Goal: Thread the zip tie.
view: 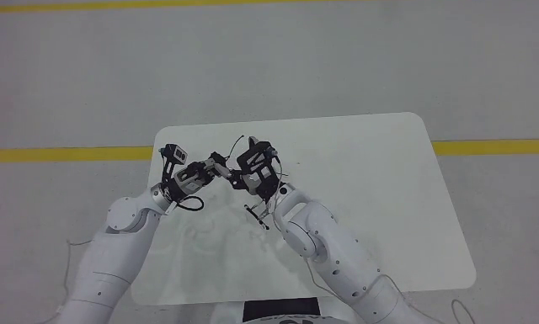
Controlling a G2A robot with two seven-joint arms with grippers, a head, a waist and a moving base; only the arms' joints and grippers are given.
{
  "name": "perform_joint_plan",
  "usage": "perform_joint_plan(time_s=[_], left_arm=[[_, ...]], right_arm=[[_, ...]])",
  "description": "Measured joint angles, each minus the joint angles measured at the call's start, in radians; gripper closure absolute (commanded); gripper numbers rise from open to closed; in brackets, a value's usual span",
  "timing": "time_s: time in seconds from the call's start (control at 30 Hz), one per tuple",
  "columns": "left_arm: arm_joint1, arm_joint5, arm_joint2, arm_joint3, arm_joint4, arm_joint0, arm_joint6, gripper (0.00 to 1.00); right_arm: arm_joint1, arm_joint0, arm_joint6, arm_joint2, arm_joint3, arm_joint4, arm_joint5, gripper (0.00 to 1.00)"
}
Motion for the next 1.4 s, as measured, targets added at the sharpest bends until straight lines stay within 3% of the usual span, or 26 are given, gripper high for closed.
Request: perform_joint_plan(time_s=[0.23,0.33,0.4,0.5,0.6,0.73,0.83,0.9,1.2,1.27,1.4], left_arm=[[0.000,0.000,0.000,0.000,0.000,0.000,0.000,1.00],[-0.001,0.012,0.004,-0.002,-0.005,0.001,0.010,1.00],[-0.003,0.058,0.006,-0.004,-0.056,0.003,0.019,1.00],[-0.003,0.145,-0.002,0.006,-0.163,0.002,-0.017,1.00],[-0.001,0.228,-0.012,0.026,-0.242,-0.008,-0.059,1.00],[-0.001,0.298,-0.016,0.050,-0.304,-0.025,-0.104,1.00],[-0.001,0.316,-0.022,0.067,-0.331,-0.038,-0.123,1.00],[0.000,0.289,-0.025,0.067,-0.324,-0.045,-0.125,1.00],[-0.001,0.292,-0.024,0.066,-0.324,-0.044,-0.123,1.00],[-0.004,0.307,-0.019,0.060,-0.353,-0.040,-0.100,1.00],[-0.010,0.394,-0.009,0.058,-0.470,-0.035,-0.113,1.00]], right_arm=[[0.000,0.001,0.001,0.000,0.002,0.000,0.002,0.00],[0.008,0.002,-0.004,0.005,0.007,-0.085,0.009,0.00],[0.015,-0.003,-0.036,0.007,0.005,-0.183,0.003,0.00],[0.024,-0.021,-0.082,0.012,0.003,-0.274,-0.004,0.00],[0.042,0.001,-0.109,0.006,0.023,-0.277,-0.011,0.00],[0.083,0.060,-0.125,-0.050,0.059,-0.275,0.016,0.00],[0.116,0.103,-0.136,-0.106,0.078,-0.275,0.058,0.00],[0.131,0.119,-0.150,-0.135,0.082,-0.275,0.091,0.00],[0.133,0.120,-0.151,-0.136,0.083,-0.275,0.094,0.00],[0.136,0.128,-0.151,-0.141,0.088,-0.275,0.089,0.00],[0.150,0.139,-0.180,-0.163,0.087,-0.275,0.114,0.00]])
